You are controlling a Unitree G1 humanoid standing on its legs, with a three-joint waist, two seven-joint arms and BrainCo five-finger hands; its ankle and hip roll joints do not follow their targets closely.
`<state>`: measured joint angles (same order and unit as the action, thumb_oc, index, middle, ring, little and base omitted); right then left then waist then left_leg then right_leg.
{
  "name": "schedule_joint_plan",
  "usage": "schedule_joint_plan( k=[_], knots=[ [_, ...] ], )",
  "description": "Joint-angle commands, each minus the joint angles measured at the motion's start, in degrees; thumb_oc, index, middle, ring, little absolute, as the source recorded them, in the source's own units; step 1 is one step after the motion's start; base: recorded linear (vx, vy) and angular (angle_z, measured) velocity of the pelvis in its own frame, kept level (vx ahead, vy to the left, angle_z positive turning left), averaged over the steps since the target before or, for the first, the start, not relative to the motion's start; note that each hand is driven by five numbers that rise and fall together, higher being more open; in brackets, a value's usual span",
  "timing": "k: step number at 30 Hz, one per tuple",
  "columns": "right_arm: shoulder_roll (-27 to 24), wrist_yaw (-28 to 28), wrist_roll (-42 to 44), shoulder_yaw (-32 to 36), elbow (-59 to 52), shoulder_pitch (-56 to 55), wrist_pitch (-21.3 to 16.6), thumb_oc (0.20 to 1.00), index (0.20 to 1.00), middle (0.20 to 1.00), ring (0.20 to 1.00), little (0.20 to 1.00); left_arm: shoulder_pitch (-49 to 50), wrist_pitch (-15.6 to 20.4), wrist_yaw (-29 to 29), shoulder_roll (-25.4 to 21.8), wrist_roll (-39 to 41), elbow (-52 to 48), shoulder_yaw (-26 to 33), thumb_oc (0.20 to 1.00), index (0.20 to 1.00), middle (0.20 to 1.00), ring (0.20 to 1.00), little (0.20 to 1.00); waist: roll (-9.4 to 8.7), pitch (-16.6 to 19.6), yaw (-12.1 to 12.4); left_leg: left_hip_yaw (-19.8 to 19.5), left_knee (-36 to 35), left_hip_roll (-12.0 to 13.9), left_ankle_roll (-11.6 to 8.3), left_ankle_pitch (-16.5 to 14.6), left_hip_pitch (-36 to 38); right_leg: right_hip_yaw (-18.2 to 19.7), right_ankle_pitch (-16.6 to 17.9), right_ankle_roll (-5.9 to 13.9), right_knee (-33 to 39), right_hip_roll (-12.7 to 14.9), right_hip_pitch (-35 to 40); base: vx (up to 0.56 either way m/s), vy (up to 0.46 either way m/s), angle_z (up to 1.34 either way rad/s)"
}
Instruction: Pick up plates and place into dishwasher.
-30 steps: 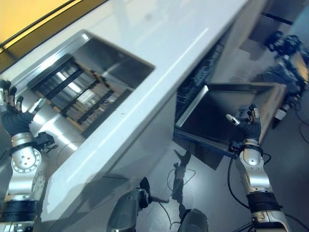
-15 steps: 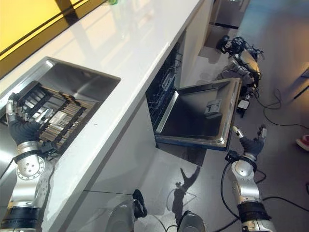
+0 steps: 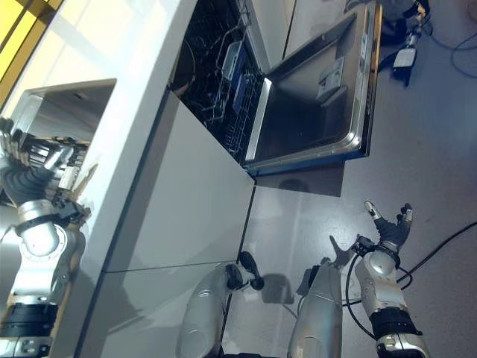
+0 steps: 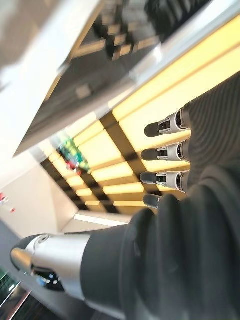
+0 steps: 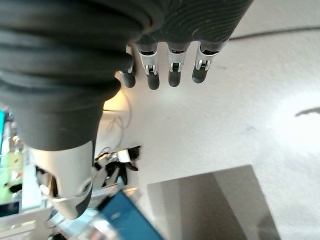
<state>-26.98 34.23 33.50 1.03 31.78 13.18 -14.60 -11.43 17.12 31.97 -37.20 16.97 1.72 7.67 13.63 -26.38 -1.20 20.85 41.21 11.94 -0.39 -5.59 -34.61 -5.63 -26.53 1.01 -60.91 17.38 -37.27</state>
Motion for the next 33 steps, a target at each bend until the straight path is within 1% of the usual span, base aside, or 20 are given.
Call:
schedule_joint_plan(
  k=[1, 3, 4, 5, 6, 8, 9, 11, 14, 15, 17, 20, 22, 24, 25, 26, 28, 30, 31, 33],
  knots=[
    [-0.1, 0.1, 1.8, 0.4, -1.5, 5.8, -5.3, 1.0, 1.0, 1.0, 1.0, 1.0, 0.4, 0.5, 2.7, 8.7, -1.1, -0.5, -7.7, 1.0, 1.0, 1.0, 1.0, 1.0, 0.89, -3.4, -2.6, -2.7, 5.1, -0.5, 1.43, -3.9, -6.3, -1.8, -4.8, -6.96, -8.0, -1.4, -3.1, 0.01, -0.031, 0.17],
    [-0.6, -0.9, 3.1, 0.7, -0.8, 7.0, -6.2, 1.0, 1.0, 1.0, 1.0, 1.0, 0.3, 0.4, 2.6, 8.4, -1.2, -0.8, -7.9, 1.0, 1.0, 1.0, 1.0, 1.0, 1.34, -3.4, -2.2, -3.5, 7.9, -1.0, 1.56, -4.7, -9.1, -1.2, -6.0, -7.11, -11.7, -0.7, -6.2, 0.04, -0.044, 0.19],
    [-0.8, -2.2, 5.2, 1.1, -0.4, 8.0, -6.8, 1.0, 1.0, 1.0, 1.0, 1.0, 0.4, 0.2, 2.7, 8.4, -1.6, -1.1, -8.2, 1.0, 1.0, 1.0, 1.0, 1.0, 1.55, -3.4, -1.9, -3.9, 9.8, -1.4, 1.65, -5.4, -10.7, -1.1, -6.5, -7.15, -13.8, -0.3, -8.0, 0.04, -0.058, 0.22],
    [-1.2, -3.4, 6.8, 1.9, 0.4, 9.0, -7.7, 1.0, 1.0, 1.0, 1.0, 1.0, 0.6, 0.4, 2.3, 8.2, -1.7, -1.2, -8.3, 1.0, 1.0, 1.0, 1.0, 1.0, 1.81, -3.4, -1.5, -4.2, 11.8, -1.7, 1.63, -6.2, -12.3, -1.0, -7.0, -7.04, -16.0, 0.4, -9.8, 0.04, -0.054, 0.17],
    [-1.4, -3.9, 7.2, 2.2, 0.9, 9.5, -8.1, 1.0, 1.0, 1.0, 1.0, 1.0, 0.5, 0.5, 2.3, 8.2, -1.9, -1.2, -8.3, 1.0, 1.0, 1.0, 1.0, 1.0, 1.86, -3.4, -1.3, -4.2, 12.6, -1.7, 1.67, -6.5, -13.1, -0.9, -7.2, -6.98, -16.9, 0.7, -10.6, 0.04, -0.069, 0.09],
    [-2.9, -6.3, 10.5, 4.1, 1.6, 11.7, -8.9, 1.0, 1.0, 1.0, 1.0, 1.0, 1.0, 0.5, 2.0, 7.8, -2.1, -1.9, -8.6, 1.0, 1.0, 1.0, 1.0, 1.0, 2.48, -3.4, -0.6, -4.6, 15.8, -2.2, 1.4, -7.5, -15.9, -0.3, -7.9, -6.65, -20.8, 1.8, -13.7, 0.05, -0.074, 0.08],
    [-3.4, -8.9, 14.5, 5.3, 2.2, 13.2, -10.4, 1.0, 1.0, 1.0, 1.0, 1.0, 1.3, 0.8, 2.0, 7.6, -2.3, -2.2, -8.8, 1.0, 1.0, 1.0, 1.0, 1.0, 2.98, -3.4, -0.2, -4.9, 17.5, -2.6, 1.21, -8.1, -17.6, 0.1, -8.3, -6.37, -23.2, 2.3, -15.6, 0.04, -0.054, 0.19],
    [-3.8, -13.6, 20.2, 7.3, 4.4, 15.9, -12.1, 1.0, 1.0, 1.0, 1.0, 1.0, 1.6, 1.9, 1.6, 7.2, -2.1, -1.6, -9.5, 1.0, 1.0, 1.0, 1.0, 1.0, 3.93, -3.4, 0.3, -5.3, 20.3, -3.2, 0.78, -9.1, -20.4, 1.4, -8.8, -5.74, -26.7, 3.1, -18.7, 0.03, -0.037, 0.21],
    [-5.6, -16.9, 23.4, 8.1, 6.5, 19.4, -10.9, 1.0, 1.0, 1.0, 1.0, 1.0, 1.5, 2.5, 0.8, 6.8, -2.1, -1.3, -10.3, 1.0, 1.0, 1.0, 1.0, 1.0, 4.78, -3.4, 0.9, -5.6, 22.8, -3.9, 0.13, -9.6, -22.9, 2.9, -9.3, -5.2, -29.3, 3.9, -21.3, 0.03, -0.03, 0.18],
    [-7.0, -18.5, 23.9, 8.2, 7.4, 21.9, -9.0, 1.0, 1.0, 1.0, 1.0, 1.0, 1.9, 3.1, 0.1, 6.2, -2.0, -1.8, -10.8, 1.0, 1.0, 1.0, 1.0, 1.0, 5.45, -3.4, 1.5, -6.0, 23.8, -4.3, -0.31, -9.8, -24.3, 3.7, -9.3, -4.95, -30.6, 4.5, -22.5, 0.0, -0.038, 0.17],
    [-8.4, -19.6, 24.5, 7.8, 8.4, 24.4, -8.6, 1.0, 1.0, 1.0, 1.0, 1.0, 1.8, 3.9, -0.4, 5.8, -1.9, -1.9, -11.2, 1.0, 1.0, 1.0, 1.0, 1.0, 6.0, -3.4, 1.6, -6.6, 24.6, -4.8, -0.82, -9.8, -25.8, 5.4, -9.3, -4.62, -31.1, 4.2, -23.9, -0.02, -0.042, 0.16],
    [-9.4, -22.6, 26.4, 6.5, 8.8, 28.2, -9.0, 1.0, 1.0, 1.0, 1.0, 1.0, 1.3, 4.7, -1.4, 5.1, -1.4, -2.1, -11.6, 1.0, 1.0, 1.0, 1.0, 1.0, 6.51, -3.4, 2.0, -6.7, 25.4, -5.1, -1.28, -9.9, -27.2, 6.0, -9.2, -4.27, -31.9, 4.4, -25.2, -0.02, -0.014, 0.11],
    [-9.4, -25.3, 25.4, 5.5, 7.8, 30.3, -9.1, 1.0, 1.0, 1.0, 1.0, 1.0, 0.6, 4.6, -2.1, 4.5, -0.7, -2.5, -11.6, 1.0, 1.0, 1.0, 1.0, 1.0, 6.51, -3.4, 2.4, -6.8, 25.8, -5.1, -1.48, -10.0, -27.6, 6.1, -9.0, -3.8, -32.2, 5.1, -25.6, 0.0, 0.012, 0.1],
    [-9.4, -27.6, 24.8, 4.5, 6.8, 31.7, -8.1, 1.0, 1.0, 1.0, 1.0, 1.0, 0.1, 4.2, -2.1, 4.4, -0.5, -2.7, -11.4, 1.0, 1.0, 1.0, 1.0, 1.0, 6.3, -3.4, 2.7, -6.8, 26.0, -5.0, -1.61, -10.1, -27.5, 5.8, -8.7, -3.39, -32.1, 5.6, -25.3, 0.01, 0.013, 0.12],
    [-9.6, -29.1, 24.7, 4.1, 5.9, 32.2, -6.9, 1.0, 1.0, 1.0, 1.0, 1.0, 0.0, 4.0, -2.4, 4.3, -0.3, -2.8, -11.1, 1.0, 1.0, 1.0, 1.0, 1.0, 6.16, -3.4, 2.9, -6.8, 25.8, -5.0, -1.58, -10.1, -27.2, 5.5, -8.5, -3.22, -32.0, 5.9, -25.0, 0.02, 0.009, 0.04],
    [-9.8, -30.8, 24.6, 3.3, 4.7, 32.7, -6.0, 1.0, 1.0, 1.0, 1.0, 1.0, -0.3, 3.9, -2.7, 4.3, -0.2, -2.8, -10.7, 1.0, 1.0, 1.0, 1.0, 1.0, 5.9, -3.4, 3.1, -6.8, 25.8, -5.0, -1.63, -10.0, -27.0, 5.2, -8.3, -3.09, -31.9, 6.1, -24.7, 0.03, 0.001, 0.05],
    [-10.2, -33.5, 24.4, 2.3, 2.3, 33.1, -5.5, 1.0, 1.0, 1.0, 1.0, 1.0, -0.8, 3.4, -3.1, 4.1, -0.3, -3.1, -10.4, 1.0, 1.0, 1.0, 1.0, 1.0, 5.3, -3.4, 3.5, -6.8, 25.7, -5.0, -1.63, -9.9, -26.8, 4.5, -8.0, -2.87, -31.3, 6.5, -23.8, 0.04, -0.025, 0.07],
    [-10.3, -35.9, 23.9, 1.1, -1.7, 33.1, -6.4, 1.0, 1.0, 1.0, 1.0, 1.0, -1.3, 3.0, -3.7, 3.9, -0.3, -3.1, -9.9, 1.0, 1.0, 1.0, 1.0, 1.0, 4.59, -3.4, 3.9, -6.8, 25.8, -4.9, -1.6, -9.8, -26.6, 3.6, -7.4, -2.68, -30.7, 6.8, -22.7, 0.04, -0.04, 0.03],
    [-10.0, -36.3, 23.4, 0.9, -3.6, 32.8, -6.3, 1.0, 1.0, 1.0, 1.0, 1.0, -1.3, 2.8, -3.8, 3.9, -0.4, -3.2, -9.6, 1.0, 1.0, 1.0, 1.0, 1.0, 4.36, -3.4, 4.0, -6.8, 25.8, -5.0, -1.52, -9.9, -26.4, 3.3, -7.3, -2.64, -30.5, 6.9, -22.3, 0.05, -0.029, 0.05],
    [-9.4, -39.2, 22.9, -0.1, -8.2, 32.5, -5.6, 1.0, 1.0, 1.0, 1.0, 1.0, -1.5, 2.3, -4.2, 3.8, -0.3, -3.1, -9.0, 1.0, 1.0, 1.0, 1.0, 1.0, 3.63, -3.4, 4.2, -6.8, 26.1, -5.0, -1.45, -10.2, -25.8, 2.3, -6.9, -2.43, -29.9, 7.0, -21.0, 0.05, -0.025, 0.06]
  ],
)
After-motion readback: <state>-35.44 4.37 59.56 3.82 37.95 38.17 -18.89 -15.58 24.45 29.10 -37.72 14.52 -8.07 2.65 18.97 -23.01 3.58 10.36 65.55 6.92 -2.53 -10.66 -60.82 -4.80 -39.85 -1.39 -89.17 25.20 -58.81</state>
